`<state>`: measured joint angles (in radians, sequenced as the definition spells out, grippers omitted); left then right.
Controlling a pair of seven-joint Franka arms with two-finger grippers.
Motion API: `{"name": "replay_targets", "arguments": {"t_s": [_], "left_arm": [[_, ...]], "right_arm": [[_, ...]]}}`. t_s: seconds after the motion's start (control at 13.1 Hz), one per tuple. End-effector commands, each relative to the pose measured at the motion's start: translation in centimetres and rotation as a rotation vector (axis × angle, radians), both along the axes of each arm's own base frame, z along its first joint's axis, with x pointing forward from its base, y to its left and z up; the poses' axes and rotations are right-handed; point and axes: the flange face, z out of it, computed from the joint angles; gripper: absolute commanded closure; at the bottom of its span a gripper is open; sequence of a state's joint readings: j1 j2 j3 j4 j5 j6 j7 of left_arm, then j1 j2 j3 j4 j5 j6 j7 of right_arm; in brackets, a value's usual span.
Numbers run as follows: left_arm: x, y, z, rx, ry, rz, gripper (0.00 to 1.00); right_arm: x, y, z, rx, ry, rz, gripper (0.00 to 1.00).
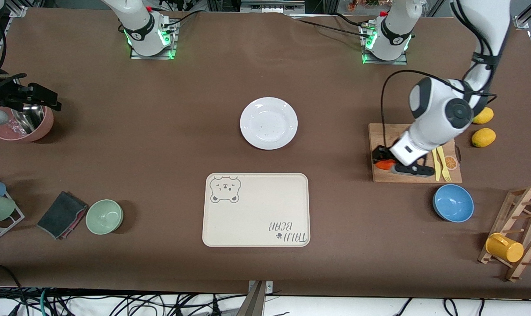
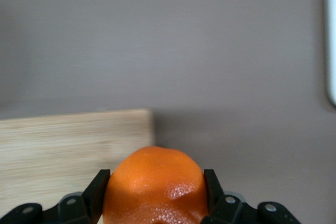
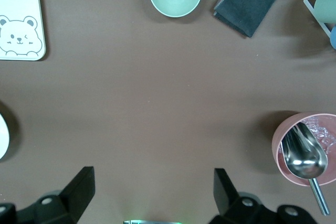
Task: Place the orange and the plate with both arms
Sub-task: 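Carry the orange with the left gripper onto the white plate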
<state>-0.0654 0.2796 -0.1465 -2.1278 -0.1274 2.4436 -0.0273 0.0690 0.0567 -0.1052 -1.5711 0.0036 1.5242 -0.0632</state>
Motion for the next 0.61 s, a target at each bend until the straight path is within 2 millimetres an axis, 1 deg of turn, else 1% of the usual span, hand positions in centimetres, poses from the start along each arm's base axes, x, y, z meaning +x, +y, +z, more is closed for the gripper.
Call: {"name": "replay_targets", "arguments": {"t_s": [0.0,0.08,0.15,0.23,0.31,0.38,0.53], "left_arm": [[-1.5,-6.1,1.2,-0.067,0.027,0.031,1.00],[-2.1,-9.2,2.0,-0.095,0.031,0.053,1.00],[-3.0,-12.2,2.4,-0.111,0.049,0.098,1.00],[-4.2,-14.6,2.4,-0.120,0.074,0.145,1.00],[-5.7,-17.5,2.4,-0.122,0.093,0.153,1.00],[-6.6,-19.3,2.3,-0.122,0.105,0.159,1.00],[-9.3,-23.4,0.9,-0.116,0.138,0.131,1.00]], "right_arm": [[0.0,0.1,0.6,0.013,0.002,0.009,0.00],[0.0,0.1,0.6,0.013,0.002,0.009,0.00],[0.0,0.1,0.6,0.013,0.002,0.009,0.00],[-0.1,0.1,0.6,0.013,0.003,0.009,0.00],[-0.1,0.1,0.6,0.014,0.003,0.009,0.00],[-0.1,0.0,0.6,0.014,0.003,0.008,0.00],[-0.1,-0.1,0.5,0.014,0.006,0.006,0.00]]}}
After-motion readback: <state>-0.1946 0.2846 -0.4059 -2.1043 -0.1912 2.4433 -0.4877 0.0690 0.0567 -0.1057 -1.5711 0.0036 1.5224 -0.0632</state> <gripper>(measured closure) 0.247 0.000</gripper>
